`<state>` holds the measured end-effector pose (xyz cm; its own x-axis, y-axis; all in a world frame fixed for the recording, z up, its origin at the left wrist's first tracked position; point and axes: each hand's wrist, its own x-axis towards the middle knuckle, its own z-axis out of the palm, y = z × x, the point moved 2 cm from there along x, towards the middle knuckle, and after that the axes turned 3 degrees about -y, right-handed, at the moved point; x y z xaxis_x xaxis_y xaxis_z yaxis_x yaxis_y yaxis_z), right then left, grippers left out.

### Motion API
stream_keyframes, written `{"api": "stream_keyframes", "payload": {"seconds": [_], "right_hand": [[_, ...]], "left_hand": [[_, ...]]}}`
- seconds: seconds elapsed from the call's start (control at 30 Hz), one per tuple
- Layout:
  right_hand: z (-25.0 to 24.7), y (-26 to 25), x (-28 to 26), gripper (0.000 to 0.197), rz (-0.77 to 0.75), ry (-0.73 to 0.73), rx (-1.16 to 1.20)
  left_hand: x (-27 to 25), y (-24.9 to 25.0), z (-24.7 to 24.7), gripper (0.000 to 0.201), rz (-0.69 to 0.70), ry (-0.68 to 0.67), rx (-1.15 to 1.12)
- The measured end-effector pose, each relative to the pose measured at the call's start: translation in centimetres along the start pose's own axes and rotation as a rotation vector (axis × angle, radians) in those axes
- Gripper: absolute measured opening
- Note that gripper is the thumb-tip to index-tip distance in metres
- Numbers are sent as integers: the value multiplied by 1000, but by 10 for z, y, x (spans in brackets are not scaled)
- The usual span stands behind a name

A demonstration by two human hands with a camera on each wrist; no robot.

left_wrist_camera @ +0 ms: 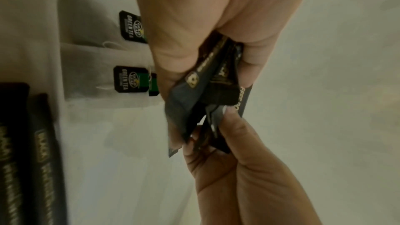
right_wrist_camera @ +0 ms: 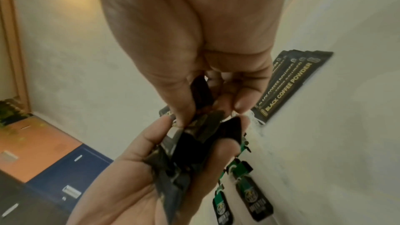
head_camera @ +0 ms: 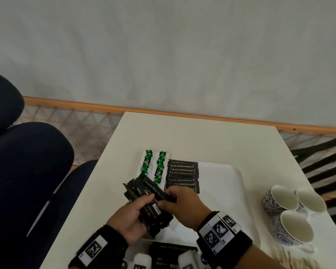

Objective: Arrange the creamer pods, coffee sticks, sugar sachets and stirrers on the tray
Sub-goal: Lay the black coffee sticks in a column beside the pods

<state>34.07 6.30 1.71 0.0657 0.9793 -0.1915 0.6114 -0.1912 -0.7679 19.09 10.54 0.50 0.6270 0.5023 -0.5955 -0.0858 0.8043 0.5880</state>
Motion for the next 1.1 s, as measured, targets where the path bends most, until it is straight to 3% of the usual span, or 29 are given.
{"api": "stream_keyframes", "payload": {"seconds": [0.07,0.23,0.4,0.57,0.83,1.1], "right_hand": [[1,5,1,20,21,-39,3],[-7,14,0,21,135,-89,268],[-20,53,3,21,185,-40,7],[-27,86,6,19,255,38,-304],[-25,91,22,6,305,164,-230],[-18,93,24,19,334,191,-191]], "left_hand": [[0,-2,-1,40,-23,27,20],[2,-6,-8,42,-46,93,-31],[0,-6,-11,26,-41,167,-24],[-2,-6,-13,29,-75,209,-46],[-4,-6,-13,27,-56,218,-108],[-9,-5,-12,34,-62,278,-70]]}}
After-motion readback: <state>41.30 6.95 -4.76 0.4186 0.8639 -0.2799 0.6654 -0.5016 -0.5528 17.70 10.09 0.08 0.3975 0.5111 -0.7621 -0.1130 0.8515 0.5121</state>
